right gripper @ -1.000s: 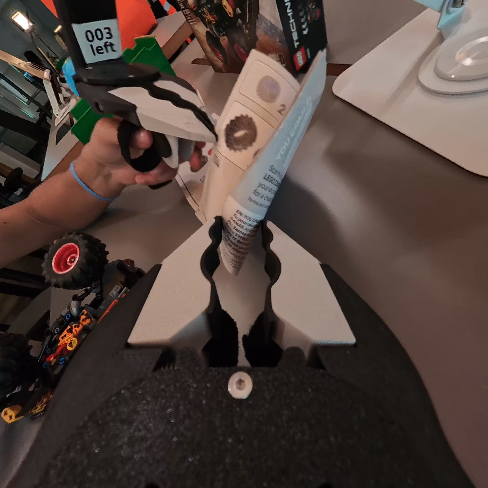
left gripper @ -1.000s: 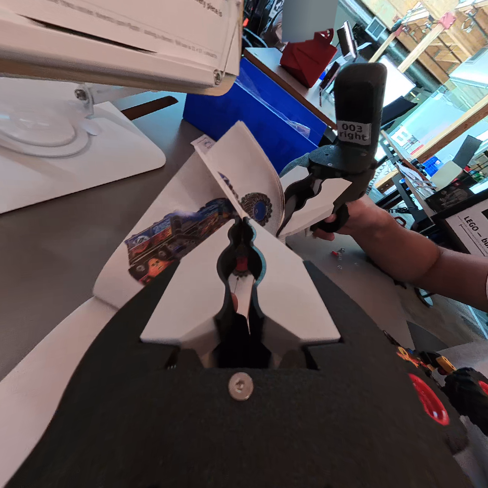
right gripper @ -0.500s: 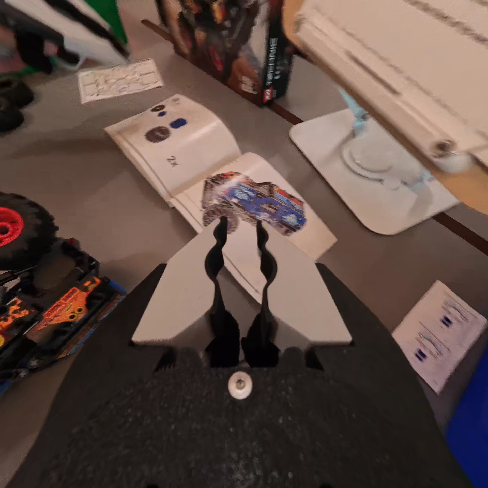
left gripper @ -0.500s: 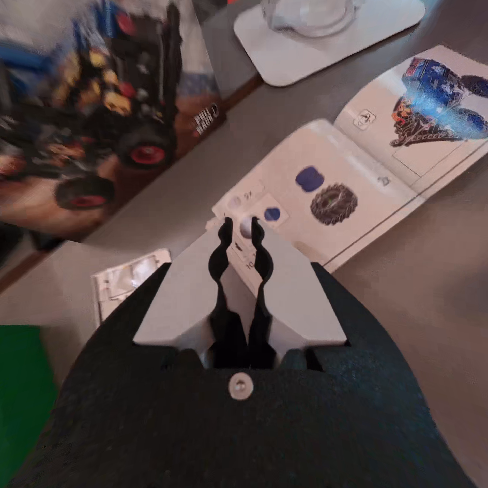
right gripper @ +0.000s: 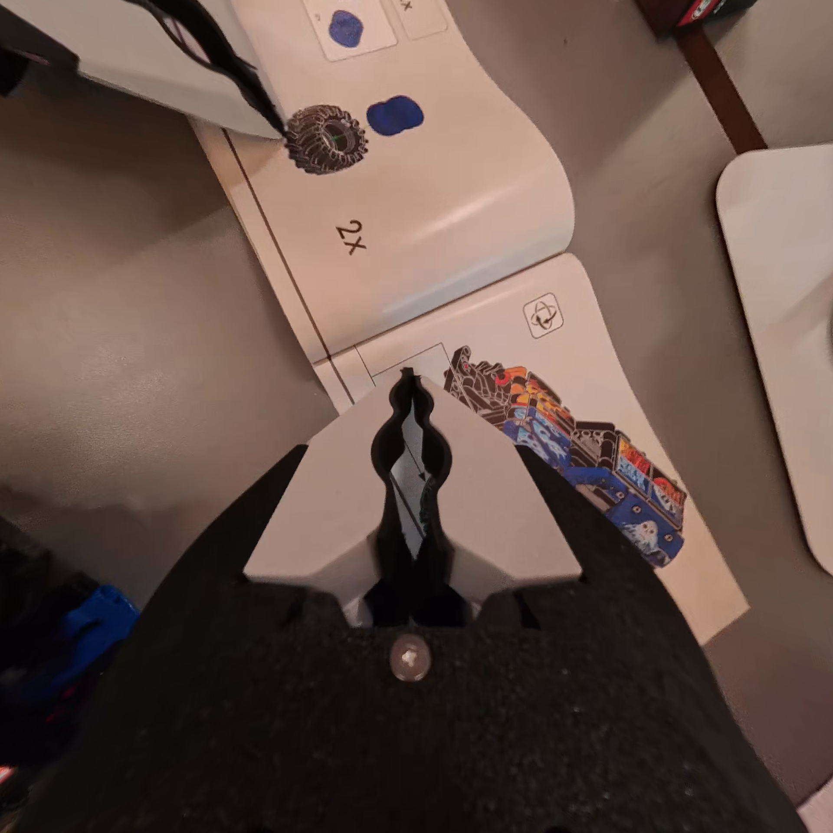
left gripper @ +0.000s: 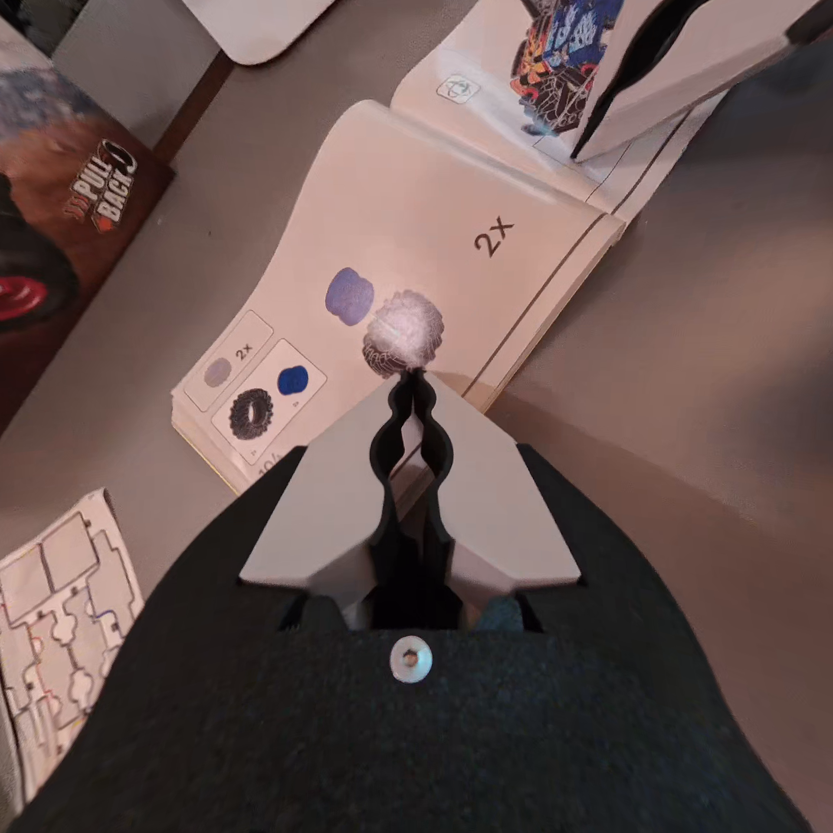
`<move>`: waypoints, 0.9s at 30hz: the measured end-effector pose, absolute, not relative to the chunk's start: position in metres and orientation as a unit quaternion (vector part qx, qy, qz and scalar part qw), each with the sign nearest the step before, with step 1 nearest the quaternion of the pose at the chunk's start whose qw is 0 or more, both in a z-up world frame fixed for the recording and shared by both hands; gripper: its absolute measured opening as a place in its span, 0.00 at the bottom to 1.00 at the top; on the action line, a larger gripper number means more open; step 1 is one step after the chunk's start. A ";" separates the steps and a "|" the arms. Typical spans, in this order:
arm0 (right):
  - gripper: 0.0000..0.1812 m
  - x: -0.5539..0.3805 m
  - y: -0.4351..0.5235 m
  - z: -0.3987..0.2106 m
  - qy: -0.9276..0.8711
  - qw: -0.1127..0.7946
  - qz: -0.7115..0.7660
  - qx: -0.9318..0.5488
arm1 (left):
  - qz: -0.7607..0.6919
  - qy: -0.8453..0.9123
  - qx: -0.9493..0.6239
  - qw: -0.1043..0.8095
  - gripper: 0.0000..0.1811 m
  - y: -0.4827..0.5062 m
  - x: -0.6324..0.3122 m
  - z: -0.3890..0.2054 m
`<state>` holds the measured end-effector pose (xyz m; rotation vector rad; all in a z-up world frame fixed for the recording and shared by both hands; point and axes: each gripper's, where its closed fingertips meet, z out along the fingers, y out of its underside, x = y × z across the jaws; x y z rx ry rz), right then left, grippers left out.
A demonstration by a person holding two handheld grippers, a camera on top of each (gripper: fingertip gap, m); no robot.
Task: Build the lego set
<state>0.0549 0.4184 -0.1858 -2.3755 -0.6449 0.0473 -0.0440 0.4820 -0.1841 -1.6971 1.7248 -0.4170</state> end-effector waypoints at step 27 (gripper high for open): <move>0.12 0.151 0.339 -0.110 -0.095 0.500 0.018 -0.861 | -0.422 0.471 -0.642 0.433 0.20 0.494 -0.125 -0.092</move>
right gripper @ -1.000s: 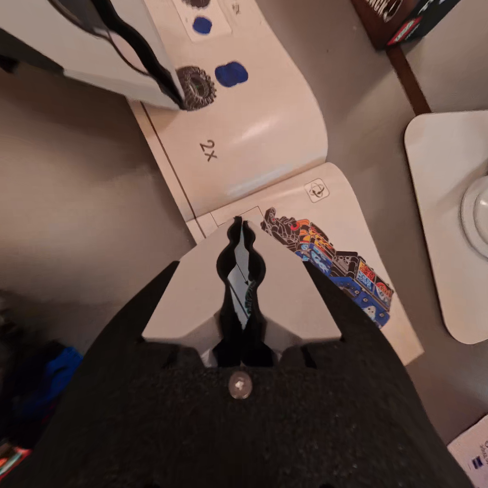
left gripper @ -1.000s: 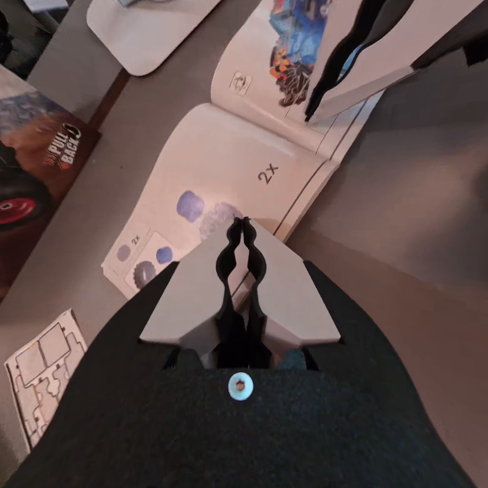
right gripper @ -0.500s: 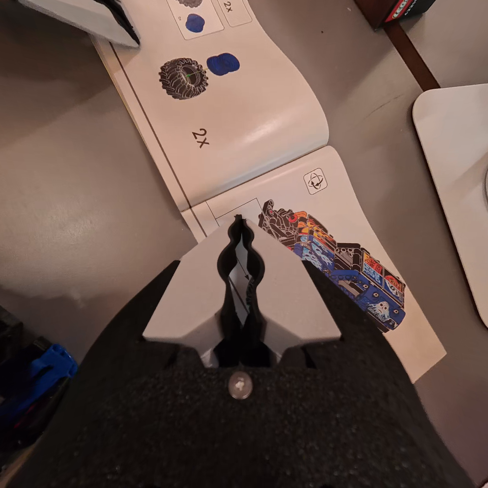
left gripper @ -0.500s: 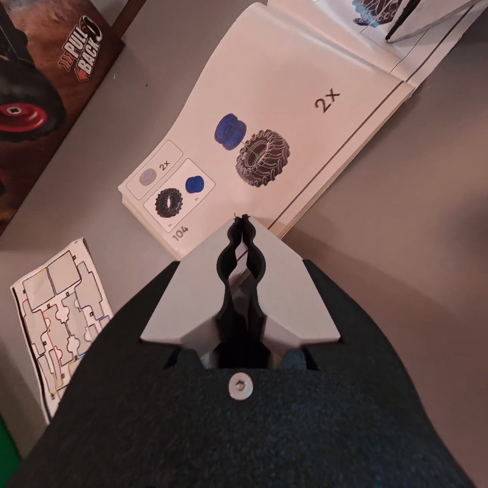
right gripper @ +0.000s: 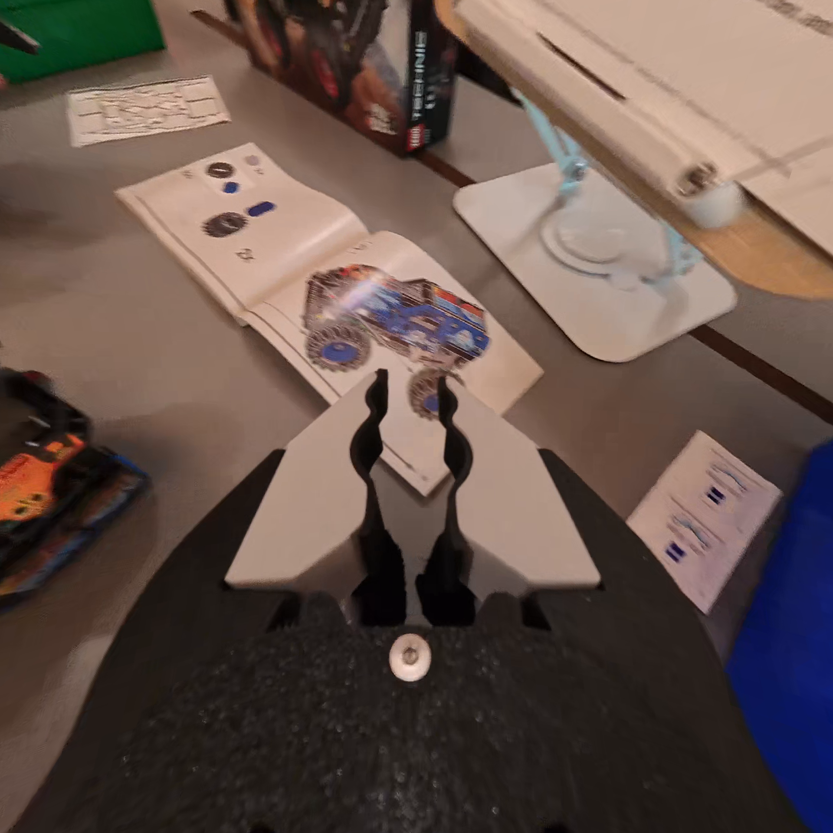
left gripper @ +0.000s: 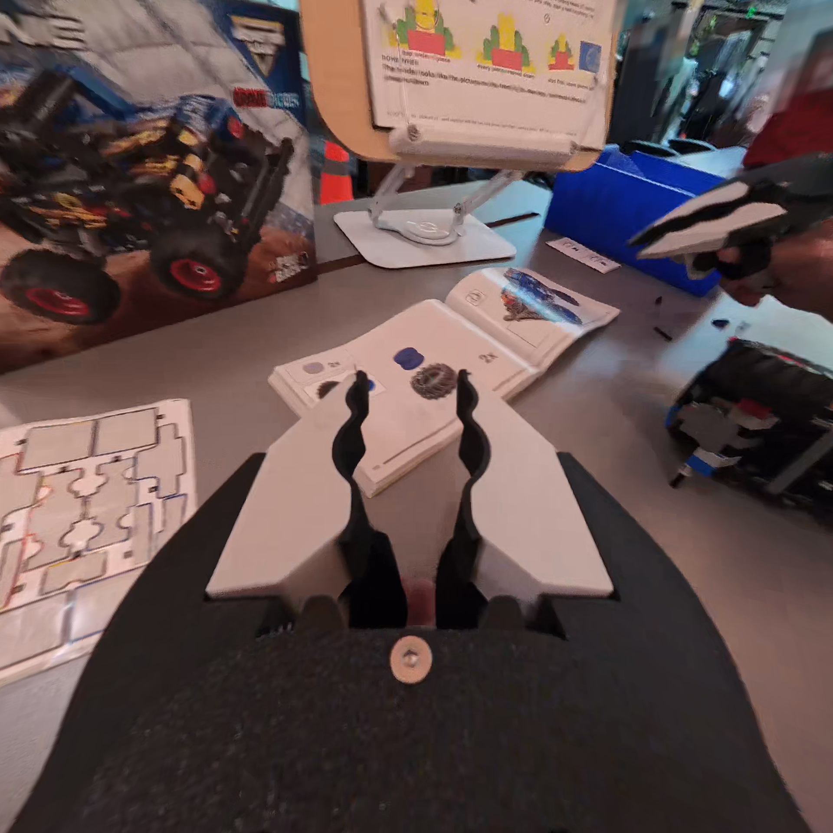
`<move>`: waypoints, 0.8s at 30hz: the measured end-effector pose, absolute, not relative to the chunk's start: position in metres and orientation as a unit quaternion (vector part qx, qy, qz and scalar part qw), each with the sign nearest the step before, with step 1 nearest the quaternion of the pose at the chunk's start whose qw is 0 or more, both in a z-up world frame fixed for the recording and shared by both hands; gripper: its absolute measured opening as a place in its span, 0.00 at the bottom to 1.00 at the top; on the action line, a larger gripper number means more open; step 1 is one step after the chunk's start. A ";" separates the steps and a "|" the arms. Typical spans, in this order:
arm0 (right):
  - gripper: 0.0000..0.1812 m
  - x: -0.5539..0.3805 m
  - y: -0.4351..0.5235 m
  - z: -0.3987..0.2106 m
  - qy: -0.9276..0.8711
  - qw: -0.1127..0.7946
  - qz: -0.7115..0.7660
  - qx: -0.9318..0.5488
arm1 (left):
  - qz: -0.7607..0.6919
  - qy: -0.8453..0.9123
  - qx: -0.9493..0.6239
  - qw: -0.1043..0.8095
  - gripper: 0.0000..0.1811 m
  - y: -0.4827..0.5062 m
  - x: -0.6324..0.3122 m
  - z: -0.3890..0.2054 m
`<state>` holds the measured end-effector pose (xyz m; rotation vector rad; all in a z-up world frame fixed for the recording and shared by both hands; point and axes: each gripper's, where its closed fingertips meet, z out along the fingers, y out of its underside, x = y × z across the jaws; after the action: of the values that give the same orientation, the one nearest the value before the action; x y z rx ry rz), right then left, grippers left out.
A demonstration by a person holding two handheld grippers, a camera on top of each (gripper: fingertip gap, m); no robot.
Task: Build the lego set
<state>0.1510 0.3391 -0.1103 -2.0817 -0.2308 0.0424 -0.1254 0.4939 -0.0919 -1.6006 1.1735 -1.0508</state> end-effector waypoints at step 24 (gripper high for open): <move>0.18 0.179 0.325 -0.170 -0.110 0.349 -0.084 -0.927 | -0.306 0.578 -0.618 0.436 0.14 0.458 -0.112 -0.133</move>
<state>0.1785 0.3246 -0.1702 -2.4012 -0.2851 -0.2173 -0.1122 0.4579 -0.1335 -1.5377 1.4375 -0.7617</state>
